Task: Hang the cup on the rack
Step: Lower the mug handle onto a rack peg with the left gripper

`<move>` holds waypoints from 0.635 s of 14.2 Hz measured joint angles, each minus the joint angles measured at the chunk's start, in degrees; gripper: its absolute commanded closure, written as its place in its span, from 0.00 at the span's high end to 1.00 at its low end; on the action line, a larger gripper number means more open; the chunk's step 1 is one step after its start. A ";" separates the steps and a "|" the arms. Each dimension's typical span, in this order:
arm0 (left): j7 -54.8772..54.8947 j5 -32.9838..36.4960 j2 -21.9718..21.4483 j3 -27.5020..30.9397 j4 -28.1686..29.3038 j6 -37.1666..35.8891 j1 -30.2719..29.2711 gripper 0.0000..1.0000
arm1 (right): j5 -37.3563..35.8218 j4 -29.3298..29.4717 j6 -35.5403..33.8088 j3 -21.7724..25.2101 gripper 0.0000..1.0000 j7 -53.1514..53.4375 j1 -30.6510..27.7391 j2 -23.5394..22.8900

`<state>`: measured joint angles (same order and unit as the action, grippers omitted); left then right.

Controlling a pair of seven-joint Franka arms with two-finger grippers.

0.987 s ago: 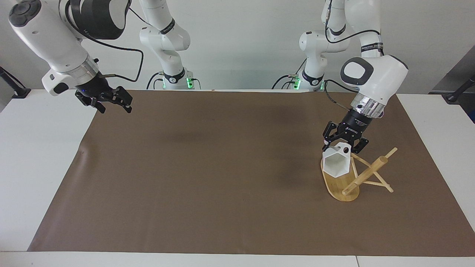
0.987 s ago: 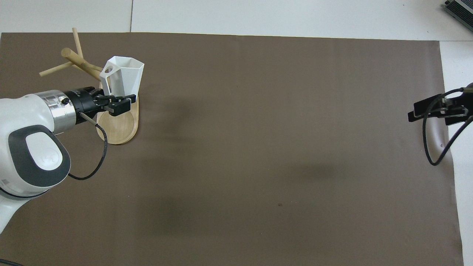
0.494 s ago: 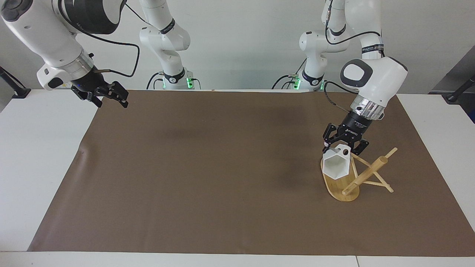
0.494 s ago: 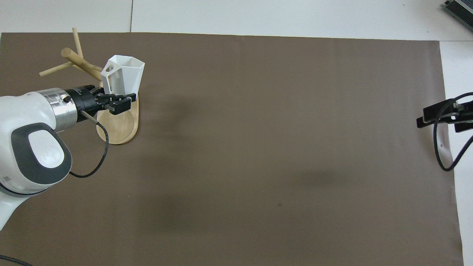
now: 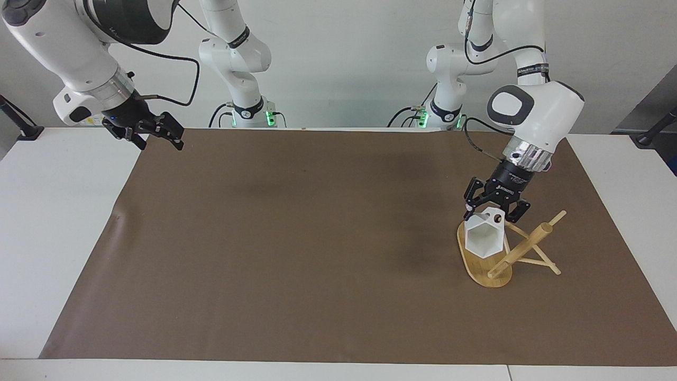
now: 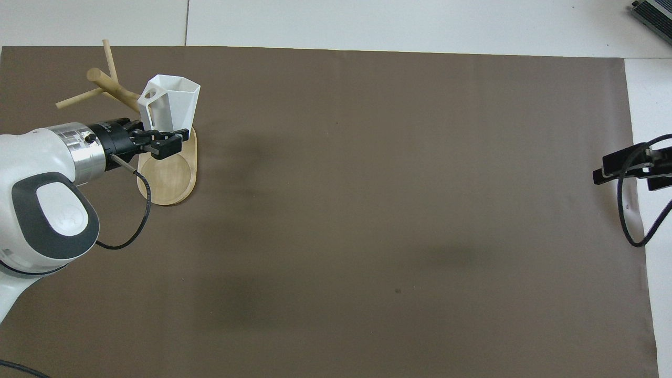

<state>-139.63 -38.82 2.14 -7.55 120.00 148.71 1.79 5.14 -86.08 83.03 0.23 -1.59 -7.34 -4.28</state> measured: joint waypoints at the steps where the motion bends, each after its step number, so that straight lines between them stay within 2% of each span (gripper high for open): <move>1: -0.01 0.01 0.19 0.00 -0.25 0.01 0.00 0.00 | -0.02 -0.18 0.34 0.00 1.00 0.00 0.00 0.01; 9: -0.09 0.22 1.27 0.18 -1.78 0.18 -0.06 0.00 | -2.83 -0.81 5.16 -0.04 1.00 -1.15 1.02 0.08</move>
<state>-139.72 -38.60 3.41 -7.37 118.23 148.89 1.73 2.31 -86.89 88.20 0.19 -2.74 -6.33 -4.20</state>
